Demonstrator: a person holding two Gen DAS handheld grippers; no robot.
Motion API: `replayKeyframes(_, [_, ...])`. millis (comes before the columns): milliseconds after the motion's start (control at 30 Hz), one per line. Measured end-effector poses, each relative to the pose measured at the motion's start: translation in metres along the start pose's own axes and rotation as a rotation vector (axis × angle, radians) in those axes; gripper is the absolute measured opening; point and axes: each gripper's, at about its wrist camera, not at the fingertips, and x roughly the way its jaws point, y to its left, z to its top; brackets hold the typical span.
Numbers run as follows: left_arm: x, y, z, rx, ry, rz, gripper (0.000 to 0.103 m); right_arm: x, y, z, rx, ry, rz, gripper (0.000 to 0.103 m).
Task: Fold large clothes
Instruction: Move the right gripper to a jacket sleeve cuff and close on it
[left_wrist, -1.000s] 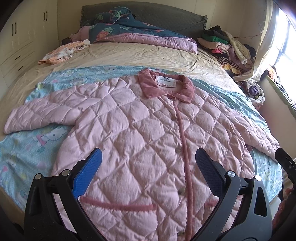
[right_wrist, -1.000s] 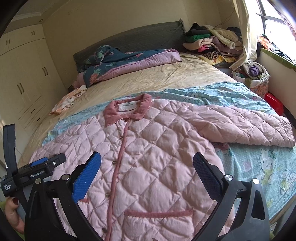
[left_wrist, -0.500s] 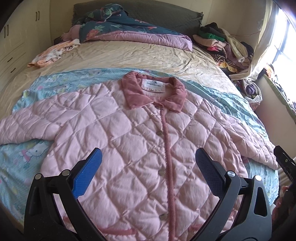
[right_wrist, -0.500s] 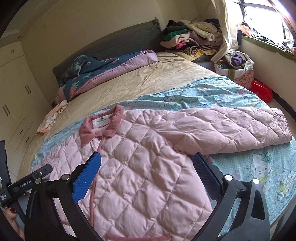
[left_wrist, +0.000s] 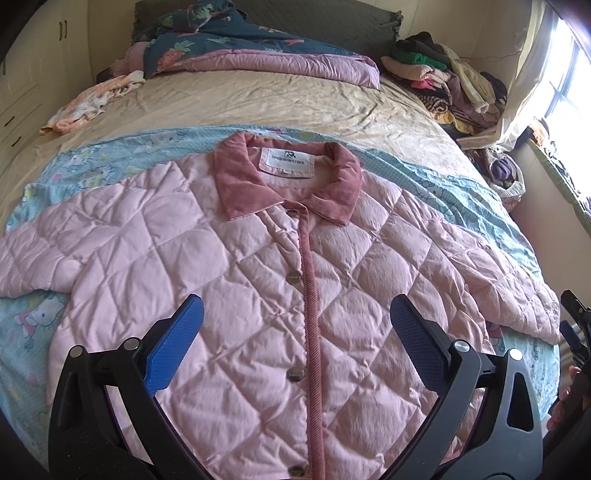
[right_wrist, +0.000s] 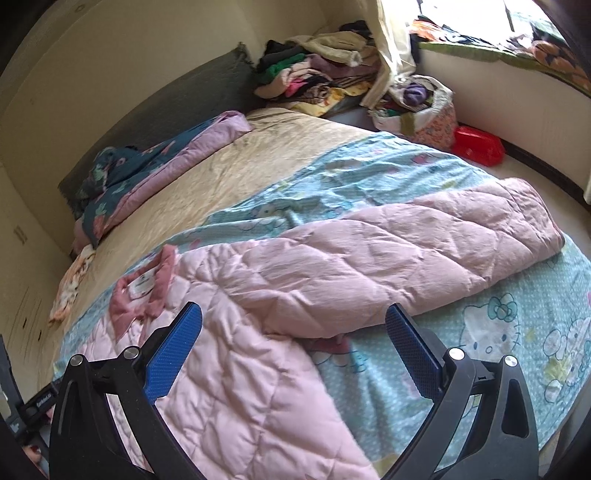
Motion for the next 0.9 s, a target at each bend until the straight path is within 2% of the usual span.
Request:
replayKeyframes(367, [0.039, -0.020, 0.006, 0.025, 0.029, 0.016, 0.095, 0.026, -0.073, 0.011, 0.162, 0.002, -0.103, 0.099])
replayKeyframes(600, [0.064, -0.026, 0.005, 0.069, 0.036, 0.074, 0.095, 0.052, -0.140, 0.013, 0.350, 0.039, -0.159, 0.099])
replayKeyframes(900, [0.084, -0.020, 0.011, 0.070, 0.051, 0.103, 0.095, 0.075, -0.217, 0.021, 0.566, 0.006, -0.217, 0.099])
